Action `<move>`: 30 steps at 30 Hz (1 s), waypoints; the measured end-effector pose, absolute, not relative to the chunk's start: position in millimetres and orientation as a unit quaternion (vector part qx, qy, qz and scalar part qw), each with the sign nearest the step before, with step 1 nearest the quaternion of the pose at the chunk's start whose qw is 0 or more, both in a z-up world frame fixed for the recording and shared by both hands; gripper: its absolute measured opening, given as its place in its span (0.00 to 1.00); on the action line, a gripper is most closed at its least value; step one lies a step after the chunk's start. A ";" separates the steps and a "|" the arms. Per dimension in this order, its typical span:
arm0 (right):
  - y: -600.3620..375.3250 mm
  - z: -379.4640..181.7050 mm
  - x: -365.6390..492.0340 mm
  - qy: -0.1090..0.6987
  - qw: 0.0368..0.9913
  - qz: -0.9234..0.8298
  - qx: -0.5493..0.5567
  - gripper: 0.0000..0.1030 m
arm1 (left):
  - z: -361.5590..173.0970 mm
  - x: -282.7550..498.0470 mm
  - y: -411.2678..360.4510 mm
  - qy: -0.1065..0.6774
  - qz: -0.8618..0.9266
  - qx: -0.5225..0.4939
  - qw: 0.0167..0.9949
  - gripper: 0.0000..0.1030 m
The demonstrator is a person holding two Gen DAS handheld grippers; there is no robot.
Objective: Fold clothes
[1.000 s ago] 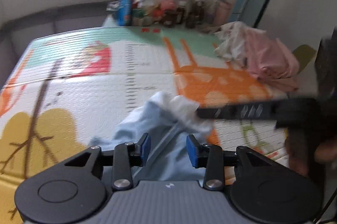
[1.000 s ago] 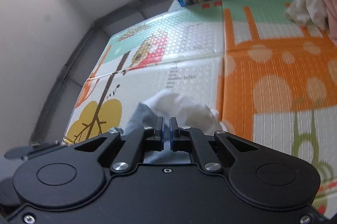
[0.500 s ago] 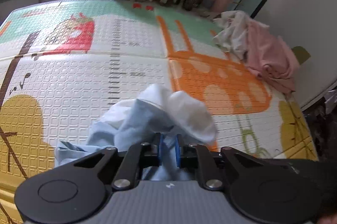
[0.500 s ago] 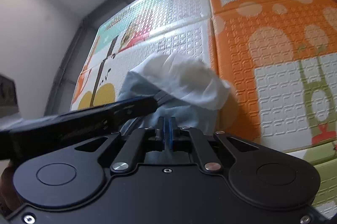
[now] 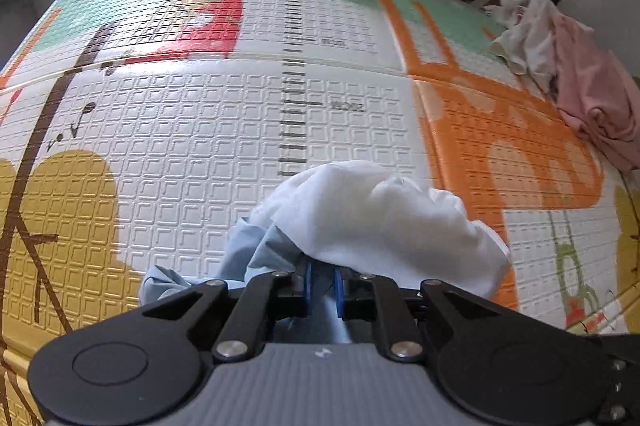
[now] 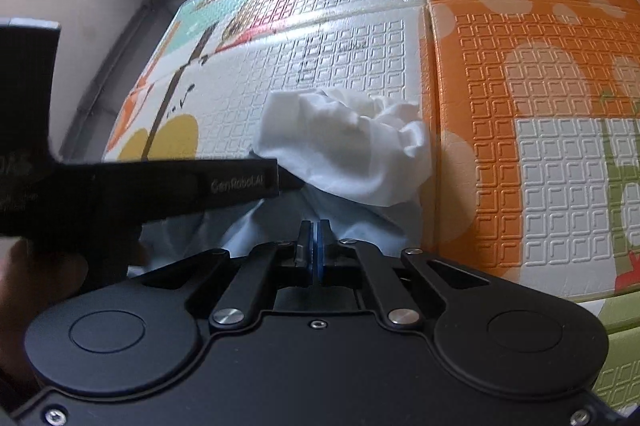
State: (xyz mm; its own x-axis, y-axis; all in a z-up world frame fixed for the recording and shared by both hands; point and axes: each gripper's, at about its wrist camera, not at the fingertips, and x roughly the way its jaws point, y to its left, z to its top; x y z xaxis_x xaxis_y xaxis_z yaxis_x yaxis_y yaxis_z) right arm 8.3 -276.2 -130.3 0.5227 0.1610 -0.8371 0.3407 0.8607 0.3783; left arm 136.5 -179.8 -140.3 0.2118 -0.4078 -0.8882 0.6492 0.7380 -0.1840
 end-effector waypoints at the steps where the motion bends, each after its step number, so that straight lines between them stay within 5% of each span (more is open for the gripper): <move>1: -274.5 -131.5 8.2 0.488 0.834 -0.053 0.253 0.00 | -141.0 137.4 -180.0 0.526 -0.338 0.114 0.772 0.14; 2: -272.8 -132.7 8.2 0.490 0.834 -0.053 0.247 0.00 | -141.6 138.7 -180.1 0.526 -0.333 0.113 0.774 0.14; 3: -271.1 -133.9 8.1 0.492 0.835 -0.052 0.241 0.00 | -142.5 140.4 -179.6 0.526 -0.321 0.114 0.779 0.04; 11: -264.7 -140.1 10.3 0.506 0.834 -0.045 0.216 0.00 | -140.9 150.6 -170.8 0.518 -0.315 0.134 0.784 0.03; 20: -275.8 -123.9 7.4 0.494 0.834 -0.038 0.244 0.00 | -108.3 146.4 -153.8 0.503 -0.337 0.076 0.792 0.07; 30: -293.1 -69.7 -4.1 0.450 0.852 -0.030 0.267 0.05 | -44.4 123.3 -138.0 0.454 -0.370 0.050 0.809 0.24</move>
State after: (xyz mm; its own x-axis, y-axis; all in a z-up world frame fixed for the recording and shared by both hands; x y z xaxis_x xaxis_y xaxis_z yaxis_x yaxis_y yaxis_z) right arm -4.1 -293.1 -69.7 0.5936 0.1882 -0.7825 0.2918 0.8558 0.4272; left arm 123.3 -138.0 -44.4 0.3132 -0.5533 -0.7719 0.6442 0.7210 -0.2555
